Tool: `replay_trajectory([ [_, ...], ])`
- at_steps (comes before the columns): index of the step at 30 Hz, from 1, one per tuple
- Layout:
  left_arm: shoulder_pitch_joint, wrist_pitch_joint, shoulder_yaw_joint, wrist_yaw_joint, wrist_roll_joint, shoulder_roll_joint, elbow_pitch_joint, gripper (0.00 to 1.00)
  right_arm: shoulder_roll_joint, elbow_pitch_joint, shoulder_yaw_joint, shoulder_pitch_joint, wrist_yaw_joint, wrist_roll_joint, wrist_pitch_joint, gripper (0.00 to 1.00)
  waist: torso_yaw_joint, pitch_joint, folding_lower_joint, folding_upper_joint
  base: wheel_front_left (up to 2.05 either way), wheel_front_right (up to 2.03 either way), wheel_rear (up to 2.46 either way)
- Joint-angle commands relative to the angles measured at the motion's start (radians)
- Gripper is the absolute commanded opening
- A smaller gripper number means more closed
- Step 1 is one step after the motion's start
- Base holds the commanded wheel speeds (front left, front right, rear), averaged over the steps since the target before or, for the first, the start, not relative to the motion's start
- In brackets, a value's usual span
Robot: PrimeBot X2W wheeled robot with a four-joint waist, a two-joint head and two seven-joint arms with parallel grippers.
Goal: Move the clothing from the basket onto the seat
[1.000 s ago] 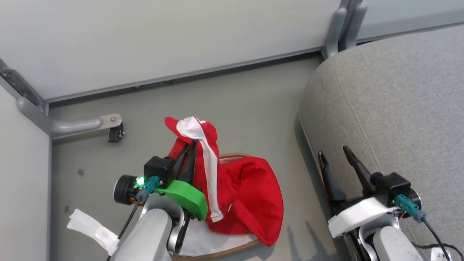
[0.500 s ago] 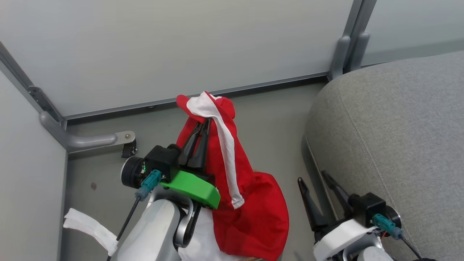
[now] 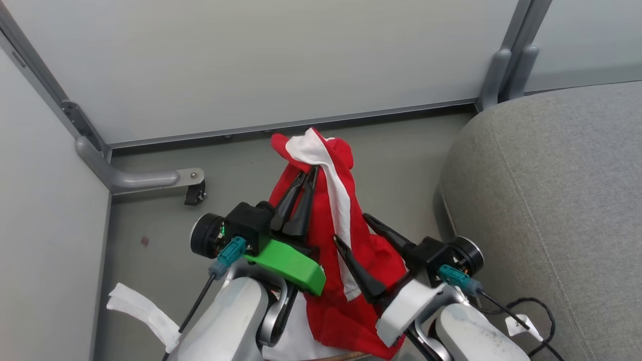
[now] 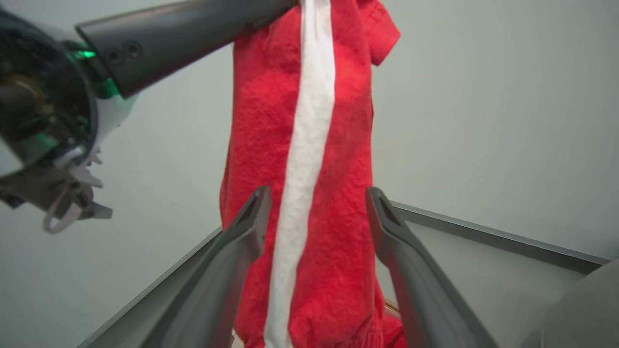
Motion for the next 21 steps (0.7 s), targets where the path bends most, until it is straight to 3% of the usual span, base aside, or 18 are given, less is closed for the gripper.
replay_trajectory([
  [1, -0.015, -0.001, -0.006, 0.003, -0.005, 0.003, -0.003, 0.0, -0.004, 0.021, 0.01, -0.018, -0.001, -0.005, -0.005, 1.0, 0.008, 0.003, 0.0001, 0.0, 0.0, 0.0, 0.0],
  [8, -0.027, -0.001, -0.049, 0.009, -0.033, 0.003, -0.015, 0.0, -0.001, 0.139, 0.042, -0.079, -0.001, -0.027, -0.005, 1.0, 0.036, 0.006, 0.0001, 0.0, 0.0, 0.0, 0.0],
  [18, -0.042, -0.001, -0.124, 0.021, -0.047, 0.003, -0.021, 0.0, -0.001, 0.213, 0.063, -0.098, -0.001, 0.012, -0.005, 1.0, 0.075, 0.018, 0.0001, 0.0, 0.0, 0.0, 0.0],
  [19, -0.045, -0.001, -0.132, 0.024, -0.049, 0.003, -0.022, 0.0, 0.0, 0.22, 0.063, -0.103, -0.001, 0.016, -0.005, 0.75, 0.077, 0.021, 0.0001, 0.0, 0.0, 0.0, 0.0],
  [20, -0.048, -0.001, -0.137, 0.025, -0.053, 0.003, -0.023, 0.0, 0.0, 0.224, 0.063, -0.107, -0.001, 0.019, -0.005, 0.4, 0.08, 0.024, 0.0001, 0.0, 0.0, 0.0, 0.0],
  [21, -0.052, -0.001, -0.142, 0.027, -0.055, 0.003, -0.025, 0.0, 0.0, 0.232, 0.067, -0.111, -0.001, 0.028, -0.005, 0.21, 0.083, 0.028, 0.0001, 0.0, 0.0, 0.0, 0.0],
])
